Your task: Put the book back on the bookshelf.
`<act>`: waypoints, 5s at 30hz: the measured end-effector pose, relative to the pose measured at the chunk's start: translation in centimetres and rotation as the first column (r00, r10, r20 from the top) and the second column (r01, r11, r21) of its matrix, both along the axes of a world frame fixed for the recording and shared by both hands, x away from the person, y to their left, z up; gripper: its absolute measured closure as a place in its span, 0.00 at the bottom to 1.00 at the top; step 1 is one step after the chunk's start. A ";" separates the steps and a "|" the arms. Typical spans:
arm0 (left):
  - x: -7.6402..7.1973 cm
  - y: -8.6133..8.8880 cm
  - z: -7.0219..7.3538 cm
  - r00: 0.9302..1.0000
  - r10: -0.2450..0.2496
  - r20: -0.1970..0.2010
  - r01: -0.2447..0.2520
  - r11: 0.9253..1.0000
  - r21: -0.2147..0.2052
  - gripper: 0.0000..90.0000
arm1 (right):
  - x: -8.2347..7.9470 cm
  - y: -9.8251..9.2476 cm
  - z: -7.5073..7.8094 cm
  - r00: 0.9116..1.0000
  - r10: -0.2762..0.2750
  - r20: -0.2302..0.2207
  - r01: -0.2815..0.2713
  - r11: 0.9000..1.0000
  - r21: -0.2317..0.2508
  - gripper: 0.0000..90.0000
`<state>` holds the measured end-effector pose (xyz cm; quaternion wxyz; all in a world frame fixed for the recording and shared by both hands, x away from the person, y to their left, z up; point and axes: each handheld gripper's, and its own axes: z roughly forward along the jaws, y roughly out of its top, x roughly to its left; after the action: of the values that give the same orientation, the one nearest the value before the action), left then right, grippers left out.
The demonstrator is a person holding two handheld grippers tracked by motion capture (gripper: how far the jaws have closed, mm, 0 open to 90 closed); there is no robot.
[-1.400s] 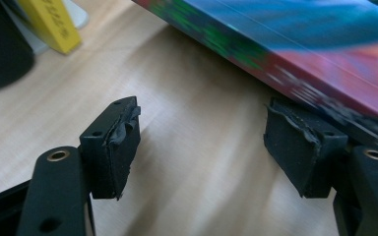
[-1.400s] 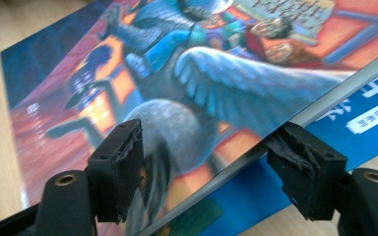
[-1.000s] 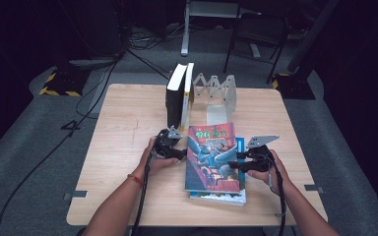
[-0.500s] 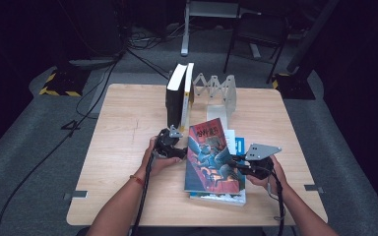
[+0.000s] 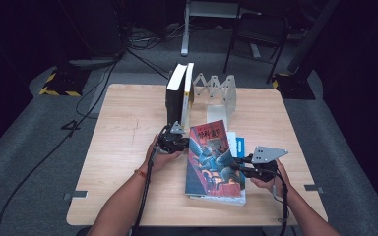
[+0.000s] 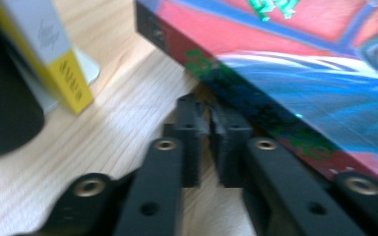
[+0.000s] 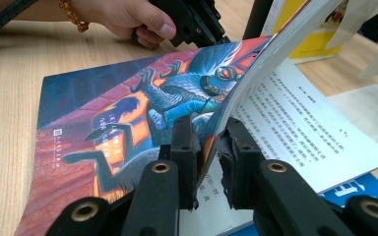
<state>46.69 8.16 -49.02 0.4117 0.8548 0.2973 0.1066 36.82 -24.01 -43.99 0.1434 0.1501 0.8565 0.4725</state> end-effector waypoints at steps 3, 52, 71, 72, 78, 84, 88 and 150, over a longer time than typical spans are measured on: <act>-0.1 0.3 1.0 1.000 0.003 0.023 -0.002 0.999 -0.044 0.99 | -0.3 -0.3 0.5 1.000 -0.004 0.020 0.004 1.000 0.016 0.87; -2.4 0.9 14.0 0.962 -0.064 0.267 0.136 0.956 -0.261 0.99 | -2.6 -0.5 1.9 0.893 -0.106 0.438 0.119 0.993 -0.003 0.96; -6.3 1.9 13.5 0.940 -0.109 0.322 0.188 0.956 -0.225 0.80 | -6.8 -1.4 0.8 0.880 -0.049 0.472 0.048 0.999 0.014 0.96; -6.6 1.8 13.4 0.938 -0.117 0.327 0.188 0.962 -0.196 0.78 | -6.9 -1.5 0.8 0.884 -0.044 0.466 0.040 0.999 0.018 0.96; -8.1 2.9 12.0 0.944 -0.117 0.307 0.159 0.981 -0.115 0.61 | -7.3 -1.9 0.7 0.892 -0.037 0.450 0.033 0.999 0.015 0.96; -10.3 4.6 8.7 0.957 -0.210 0.199 0.219 0.975 -0.026 0.49 | -7.6 -1.9 0.7 0.897 -0.028 0.442 0.026 1.000 0.010 0.96; -11.6 3.9 6.2 0.958 -0.249 0.140 0.245 0.969 0.042 0.39 | -7.7 -1.9 0.7 0.900 -0.028 0.434 0.024 1.000 0.014 0.96; -13.3 -3.7 7.4 0.928 -0.231 0.293 0.262 0.962 -0.072 0.73 | -2.3 -0.7 3.5 0.948 -0.186 0.259 0.163 0.981 0.105 0.43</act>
<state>33.35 4.47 -41.62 0.5061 0.8376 0.1313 0.1581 34.52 -24.73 -40.53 0.2928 0.1658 0.7924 0.5089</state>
